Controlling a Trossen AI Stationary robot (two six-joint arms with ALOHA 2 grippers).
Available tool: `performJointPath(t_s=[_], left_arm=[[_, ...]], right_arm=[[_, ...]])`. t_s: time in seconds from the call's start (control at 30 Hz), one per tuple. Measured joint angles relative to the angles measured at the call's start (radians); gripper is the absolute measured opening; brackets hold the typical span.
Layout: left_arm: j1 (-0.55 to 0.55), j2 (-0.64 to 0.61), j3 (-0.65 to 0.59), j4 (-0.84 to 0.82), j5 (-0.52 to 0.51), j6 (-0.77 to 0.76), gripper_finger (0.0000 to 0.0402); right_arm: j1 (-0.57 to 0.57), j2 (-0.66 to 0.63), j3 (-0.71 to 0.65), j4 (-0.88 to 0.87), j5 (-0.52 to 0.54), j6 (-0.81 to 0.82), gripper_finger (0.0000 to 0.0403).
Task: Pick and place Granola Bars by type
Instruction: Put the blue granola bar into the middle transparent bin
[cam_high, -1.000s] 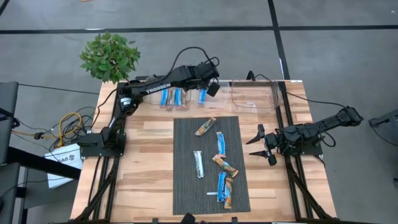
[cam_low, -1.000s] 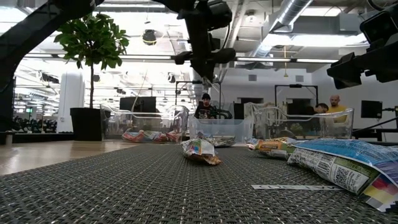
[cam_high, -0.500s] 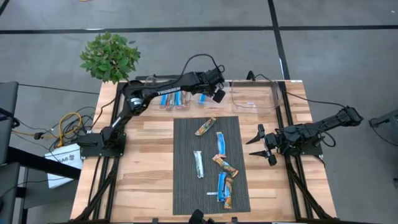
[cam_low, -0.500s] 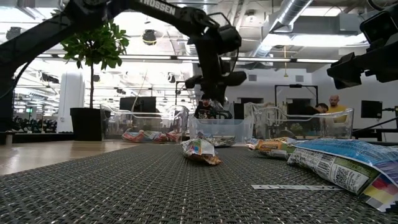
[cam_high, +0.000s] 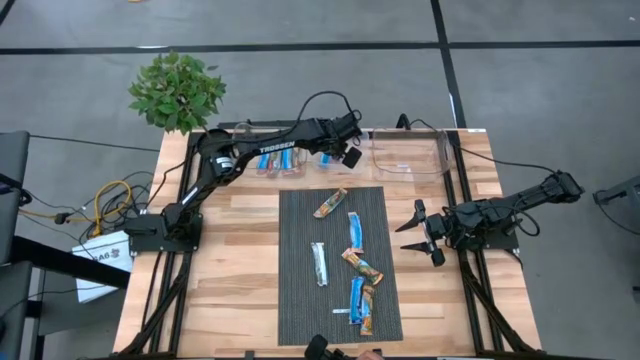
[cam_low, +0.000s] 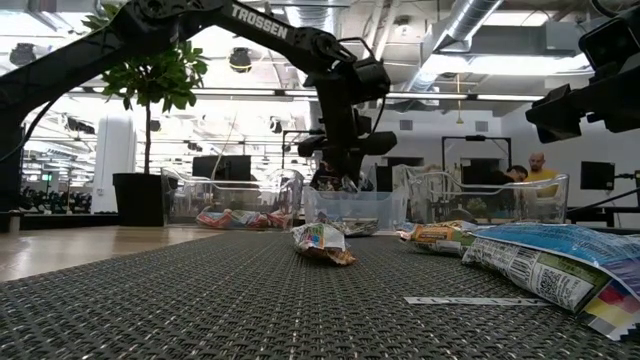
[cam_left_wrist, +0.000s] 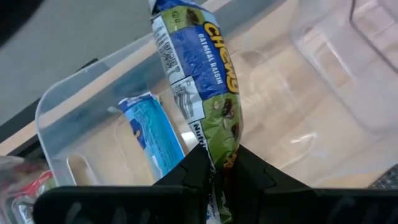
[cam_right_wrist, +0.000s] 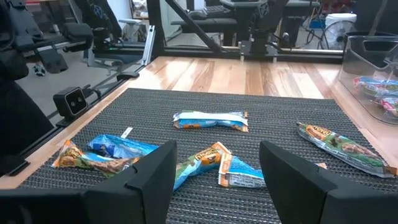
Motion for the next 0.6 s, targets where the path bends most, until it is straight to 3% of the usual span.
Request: performJointPath(t_s=[0.33,0.6], left_arm=[[0.006,0.0,0.0,-0.006,0.047,-0.058,0.0041],[0.007,0.0,0.0,-0.021,0.07,-0.075,0.0094]], right_arm=[[0.0,0.0,0.0,0.0,0.0,0.0,0.0221],[0.0,0.0,0.0,0.0,0.0,0.0,0.0221]])
